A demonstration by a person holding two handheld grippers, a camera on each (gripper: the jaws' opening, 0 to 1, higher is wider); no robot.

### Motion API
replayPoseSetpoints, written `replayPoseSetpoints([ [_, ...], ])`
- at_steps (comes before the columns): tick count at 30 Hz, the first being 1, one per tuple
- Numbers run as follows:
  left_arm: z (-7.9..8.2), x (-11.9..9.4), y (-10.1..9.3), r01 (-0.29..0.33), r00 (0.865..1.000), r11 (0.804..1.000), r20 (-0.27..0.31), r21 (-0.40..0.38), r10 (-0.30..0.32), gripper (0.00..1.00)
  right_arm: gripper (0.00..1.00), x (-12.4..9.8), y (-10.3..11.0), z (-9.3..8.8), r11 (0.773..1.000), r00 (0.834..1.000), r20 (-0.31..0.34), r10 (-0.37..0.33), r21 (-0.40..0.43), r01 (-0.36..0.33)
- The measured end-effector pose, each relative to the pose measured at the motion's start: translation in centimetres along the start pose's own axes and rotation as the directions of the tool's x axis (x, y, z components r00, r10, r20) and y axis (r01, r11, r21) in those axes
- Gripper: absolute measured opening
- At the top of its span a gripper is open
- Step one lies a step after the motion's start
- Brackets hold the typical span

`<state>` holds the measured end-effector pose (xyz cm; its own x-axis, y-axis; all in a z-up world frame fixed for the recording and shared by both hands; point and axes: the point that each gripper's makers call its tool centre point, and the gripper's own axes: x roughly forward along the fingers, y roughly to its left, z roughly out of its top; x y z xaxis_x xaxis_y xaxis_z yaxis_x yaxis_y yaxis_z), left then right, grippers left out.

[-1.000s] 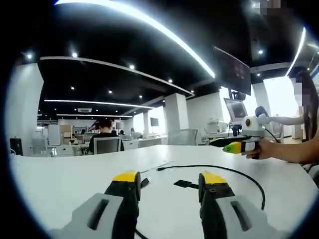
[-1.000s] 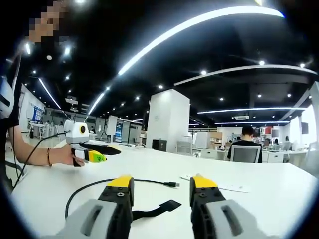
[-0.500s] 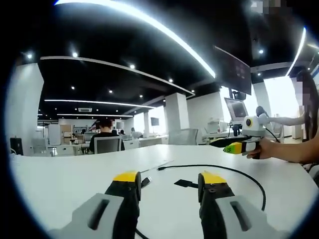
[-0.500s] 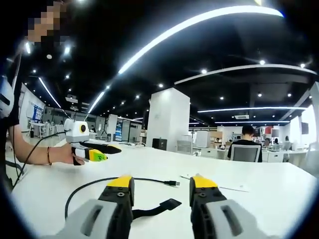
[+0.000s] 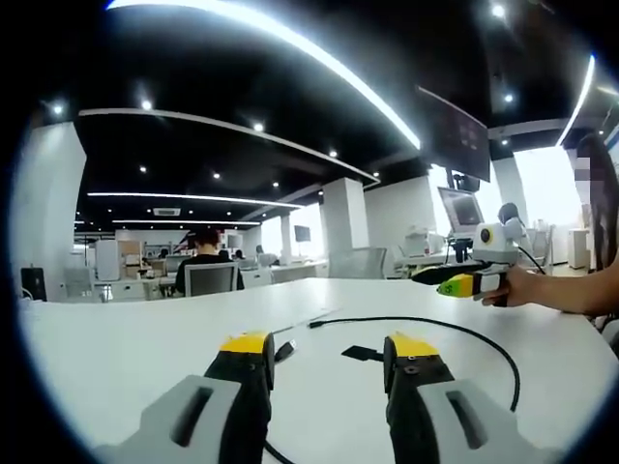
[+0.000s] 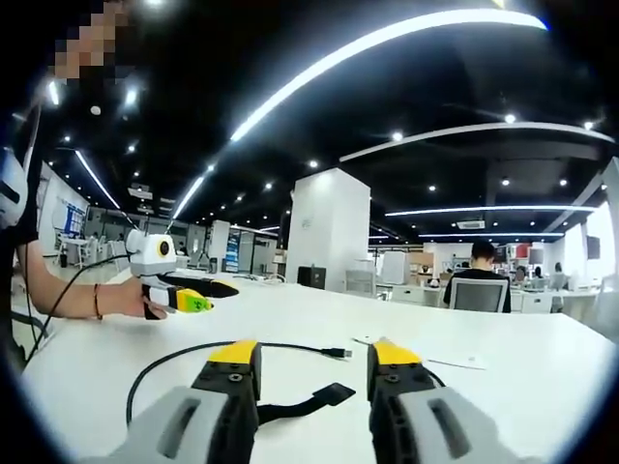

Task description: Find the charging cable on the desk, coil it up and secure with Velcro.

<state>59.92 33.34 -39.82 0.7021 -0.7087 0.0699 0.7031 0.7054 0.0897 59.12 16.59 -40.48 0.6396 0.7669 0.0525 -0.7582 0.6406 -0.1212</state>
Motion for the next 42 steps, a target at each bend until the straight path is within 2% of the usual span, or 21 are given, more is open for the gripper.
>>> replayPoseSetpoints([
  [5, 0.0, -0.1, 0.0, 0.000, 1.000, 1.000, -0.001, 0.001, 0.000, 0.46, 0.45, 0.5, 0.5, -0.6, 1.000, 1.000, -0.023, 0.018, -0.007, -0.019],
  [12, 0.0, 0.0, -0.1, 0.006, 1.000, 1.000, 0.004, -0.006, -0.006, 0.46, 0.44, 1.0, -0.1, -0.8, 1.000, 0.999, -0.037, 0.010, -0.004, -0.010],
  [31, 0.1, 0.1, -0.4, 0.021, 1.000, 1.000, 0.012, -0.009, -0.021, 0.46, 0.43, 4.6, -0.7, -1.3, 0.998, 0.988, -0.146, 0.044, -0.047, -0.051],
  [42, 0.3, 0.1, -0.4, 0.022, 0.999, 0.999, 0.026, -0.024, -0.021, 0.46, 0.42, 6.8, -1.0, -1.5, 0.996, 0.981, -0.185, 0.062, -0.054, -0.073],
])
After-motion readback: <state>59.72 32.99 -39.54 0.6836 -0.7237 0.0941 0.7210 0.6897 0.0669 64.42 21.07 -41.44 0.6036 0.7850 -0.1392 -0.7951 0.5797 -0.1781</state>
